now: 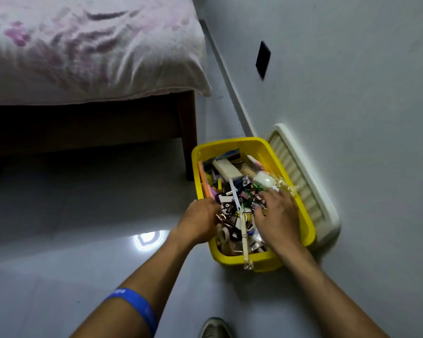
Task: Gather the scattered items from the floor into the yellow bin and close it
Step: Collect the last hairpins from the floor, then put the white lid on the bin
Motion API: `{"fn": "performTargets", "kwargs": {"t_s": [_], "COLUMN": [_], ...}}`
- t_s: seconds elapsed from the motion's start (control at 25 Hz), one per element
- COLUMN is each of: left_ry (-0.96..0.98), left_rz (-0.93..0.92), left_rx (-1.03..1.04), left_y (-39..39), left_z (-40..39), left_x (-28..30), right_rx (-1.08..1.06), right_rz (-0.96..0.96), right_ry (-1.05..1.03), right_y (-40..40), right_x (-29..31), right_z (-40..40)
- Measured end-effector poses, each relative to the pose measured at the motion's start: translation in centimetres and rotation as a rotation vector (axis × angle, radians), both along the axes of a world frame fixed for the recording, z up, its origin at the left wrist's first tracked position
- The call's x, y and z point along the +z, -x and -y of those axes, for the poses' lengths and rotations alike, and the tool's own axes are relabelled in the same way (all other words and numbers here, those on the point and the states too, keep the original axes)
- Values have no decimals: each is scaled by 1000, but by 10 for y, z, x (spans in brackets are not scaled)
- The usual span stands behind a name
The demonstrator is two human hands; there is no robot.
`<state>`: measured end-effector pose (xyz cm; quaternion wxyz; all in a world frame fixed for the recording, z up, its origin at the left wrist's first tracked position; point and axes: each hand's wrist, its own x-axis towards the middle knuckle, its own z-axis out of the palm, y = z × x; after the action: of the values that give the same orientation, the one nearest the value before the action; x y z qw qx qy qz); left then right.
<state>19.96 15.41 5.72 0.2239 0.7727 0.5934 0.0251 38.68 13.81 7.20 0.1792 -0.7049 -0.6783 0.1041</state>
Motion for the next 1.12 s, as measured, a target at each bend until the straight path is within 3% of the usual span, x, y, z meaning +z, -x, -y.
{"fn": "performTargets", "kwargs": {"t_s": [0.04, 0.12, 0.36, 0.52, 0.64, 0.72, 0.96, 1.12], "left_ry": [-22, -49, -126, -46, -7, 20, 55, 30], "left_rz": [-171, -311, -503, -509, -541, -551, -519, -507], "left_rx": [-176, -386, -543, -467, -397, -294, 142, 125], "left_y": [9, 22, 22, 23, 28, 45, 116, 149], "left_z": [-2, -5, 8, 61, 102, 124, 157, 155], "left_x": [-3, -4, 3, 4, 9, 12, 12, 9], "right_rx": [-37, -143, -359, -386, -256, -144, 216, 349], "right_rz": [140, 315, 317, 296, 307, 185, 166, 85], "right_ry": [-21, 17, 117, 161, 213, 119, -146, -222], "right_y": [-7, -27, -47, -60, -41, -14, 43, 83], "right_x": [-1, 1, 12, 30, 35, 37, 65, 81], "right_z": [-4, -9, -11, -10, 4, 20, 46, 49]}}
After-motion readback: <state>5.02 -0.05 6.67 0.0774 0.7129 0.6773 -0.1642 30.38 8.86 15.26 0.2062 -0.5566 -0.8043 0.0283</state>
